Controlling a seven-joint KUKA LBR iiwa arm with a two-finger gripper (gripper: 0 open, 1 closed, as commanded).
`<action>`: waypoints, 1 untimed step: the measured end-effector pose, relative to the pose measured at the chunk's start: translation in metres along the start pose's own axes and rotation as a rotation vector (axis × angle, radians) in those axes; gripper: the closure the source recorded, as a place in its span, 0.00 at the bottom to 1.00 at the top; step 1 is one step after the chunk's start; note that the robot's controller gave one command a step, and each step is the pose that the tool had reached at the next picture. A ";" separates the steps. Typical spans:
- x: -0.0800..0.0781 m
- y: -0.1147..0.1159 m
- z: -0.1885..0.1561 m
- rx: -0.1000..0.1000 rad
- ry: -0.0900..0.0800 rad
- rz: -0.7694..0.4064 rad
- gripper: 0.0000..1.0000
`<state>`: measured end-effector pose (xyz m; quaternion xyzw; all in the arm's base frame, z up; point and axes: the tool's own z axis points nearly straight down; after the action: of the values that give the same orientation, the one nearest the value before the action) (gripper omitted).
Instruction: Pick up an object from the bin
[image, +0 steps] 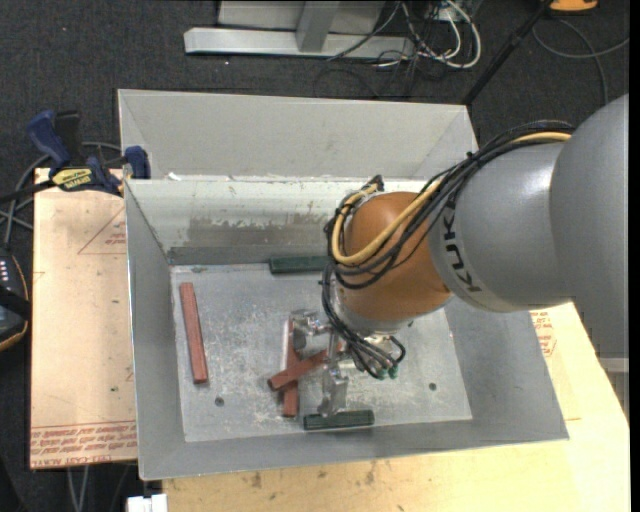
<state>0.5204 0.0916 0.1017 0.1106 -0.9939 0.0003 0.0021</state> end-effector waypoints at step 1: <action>-0.025 -0.030 0.032 -0.002 -0.012 0.022 0.00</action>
Offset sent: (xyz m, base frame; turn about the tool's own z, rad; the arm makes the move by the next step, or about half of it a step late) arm 0.0285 -0.0242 -0.0317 0.0180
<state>0.5515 0.0675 0.0700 0.0997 -0.9950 -0.0012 -0.0039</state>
